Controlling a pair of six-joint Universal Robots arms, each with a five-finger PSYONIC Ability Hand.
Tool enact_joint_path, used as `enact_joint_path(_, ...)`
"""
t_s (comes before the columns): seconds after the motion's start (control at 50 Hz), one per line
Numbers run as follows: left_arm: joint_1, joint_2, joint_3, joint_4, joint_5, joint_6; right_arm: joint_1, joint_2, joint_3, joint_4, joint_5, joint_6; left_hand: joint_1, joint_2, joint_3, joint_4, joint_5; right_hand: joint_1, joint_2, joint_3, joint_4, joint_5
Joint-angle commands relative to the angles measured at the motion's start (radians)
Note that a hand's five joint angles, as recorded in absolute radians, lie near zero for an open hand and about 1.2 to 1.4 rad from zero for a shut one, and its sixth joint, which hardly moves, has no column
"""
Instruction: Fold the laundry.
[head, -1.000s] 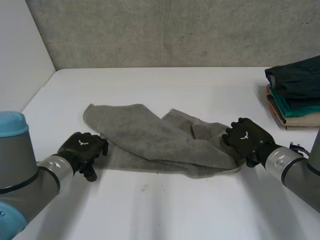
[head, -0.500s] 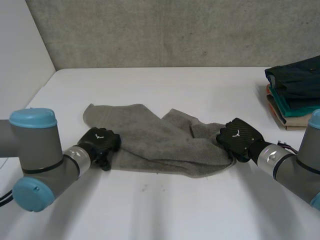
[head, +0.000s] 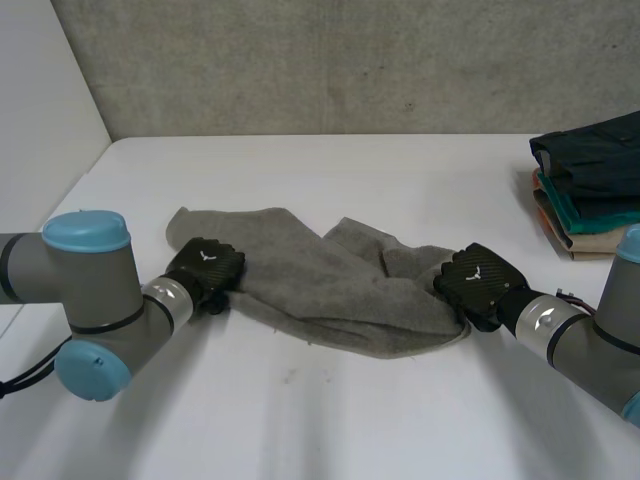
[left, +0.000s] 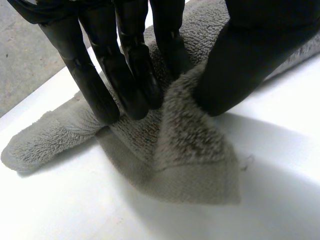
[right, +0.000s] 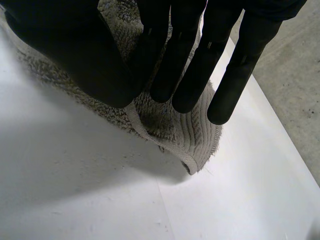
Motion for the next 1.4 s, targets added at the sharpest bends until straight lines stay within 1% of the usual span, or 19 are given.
enact_joint_path(0.02,-0.006,0.009,0.022,-0.012,-0.032,-0.002,-0.001,-0.008,-0.003,0.006,0.017,0.009,0.275,0.295,0.300,0.294,0.306,0.264,0.219,0.211,0.200,0.234)
enact_joint_path(0.1,-0.013,0.142,0.004,-0.015,-0.079,-0.010,0.000,-0.073,-0.020,0.037,0.059,0.072,0.275,0.295,0.300,0.294,0.306,0.264,0.219,0.211,0.200,0.234)
enact_joint_path(0.16,-0.015,0.309,-0.037,-0.018,-0.105,-0.017,-0.001,-0.209,-0.054,0.127,0.116,0.124,0.275,0.295,0.300,0.294,0.306,0.264,0.219,0.211,0.200,0.234)
enact_joint_path(0.28,-0.009,0.587,-0.067,-0.018,-0.107,-0.016,-0.009,-0.425,-0.237,0.387,0.205,0.166,0.275,0.295,0.300,0.294,0.306,0.264,0.219,0.211,0.200,0.234)
enact_joint_path(0.36,0.003,0.745,-0.054,-0.016,-0.104,-0.014,0.000,-0.495,-0.365,0.484,0.236,0.198,0.275,0.295,0.300,0.294,0.306,0.264,0.219,0.211,0.200,0.234)
enact_joint_path(0.4,0.005,0.768,-0.045,-0.013,-0.106,-0.014,0.002,-0.509,-0.413,0.517,0.254,0.207,0.275,0.295,0.300,0.294,0.306,0.264,0.219,0.211,0.200,0.234)
enact_joint_path(0.5,0.025,0.755,-0.017,-0.026,-0.101,-0.011,0.002,-0.498,-0.503,0.587,0.273,0.213,0.275,0.295,0.300,0.294,0.306,0.264,0.219,0.211,0.200,0.234)
enact_joint_path(0.56,0.030,0.681,-0.007,-0.032,-0.095,-0.005,0.015,-0.469,-0.516,0.591,0.283,0.215,0.275,0.295,0.300,0.294,0.306,0.264,0.219,0.211,0.200,0.234)
enact_joint_path(0.66,0.033,0.500,0.053,-0.026,-0.093,-0.004,0.087,-0.287,-0.572,0.592,0.337,0.216,0.275,0.295,0.300,0.294,0.306,0.264,0.219,0.211,0.200,0.234)
enact_joint_path(0.72,0.033,0.356,0.133,-0.012,-0.096,0.001,0.098,-0.202,-0.609,0.584,0.368,0.219,0.275,0.295,0.300,0.294,0.306,0.264,0.219,0.211,0.200,0.234)
enact_joint_path(0.8,0.034,0.164,0.326,0.023,-0.096,0.022,0.108,-0.067,-0.712,0.545,0.408,0.247,0.275,0.295,0.300,0.294,0.306,0.264,0.219,0.211,0.200,0.234)
enact_joint_path(0.82,0.034,0.140,0.358,0.033,-0.095,0.027,0.112,-0.015,-0.762,0.505,0.414,0.279,0.275,0.295,0.300,0.294,0.306,0.264,0.219,0.211,0.200,0.234)
enact_joint_path(0.88,0.033,0.038,0.519,0.101,-0.096,0.047,0.114,0.047,-0.842,0.414,0.417,0.348,0.275,0.295,0.300,0.294,0.306,0.264,0.219,0.211,0.200,0.234)
enact_joint_path(0.92,0.025,0.005,0.622,0.186,-0.092,0.039,0.114,0.073,-0.903,0.310,0.417,0.428,0.275,0.295,0.300,0.294,0.306,0.264,0.219,0.211,0.200,0.234)
enact_joint_path(1.04,-0.004,0.013,0.731,0.407,-0.104,-0.003,0.115,0.062,-0.973,0.000,0.458,0.541,0.275,0.295,0.300,0.294,0.306,0.264,0.219,0.211,0.200,0.234)
enact_joint_path(1.1,-0.023,0.081,0.725,0.487,-0.107,-0.025,0.120,-0.004,-0.964,-0.100,0.478,0.565,0.275,0.295,0.300,0.294,0.306,0.264,0.219,0.211,0.200,0.234)
enact_joint_path(1.2,-0.015,0.213,0.635,0.517,-0.107,-0.046,0.127,-0.116,-0.895,-0.117,0.455,0.571,0.275,0.295,0.300,0.294,0.306,0.264,0.219,0.211,0.200,0.234)
enact_joint_path(1.28,-0.010,0.276,0.489,0.519,-0.092,-0.088,0.127,-0.211,-0.749,-0.111,0.379,0.569,0.275,0.295,0.300,0.294,0.306,0.264,0.219,0.211,0.200,0.234)
enact_joint_path(1.4,0.010,0.319,0.198,0.510,-0.086,-0.119,0.117,-0.246,-0.539,-0.063,0.284,0.568,0.275,0.295,0.300,0.294,0.306,0.264,0.219,0.211,0.200,0.234)
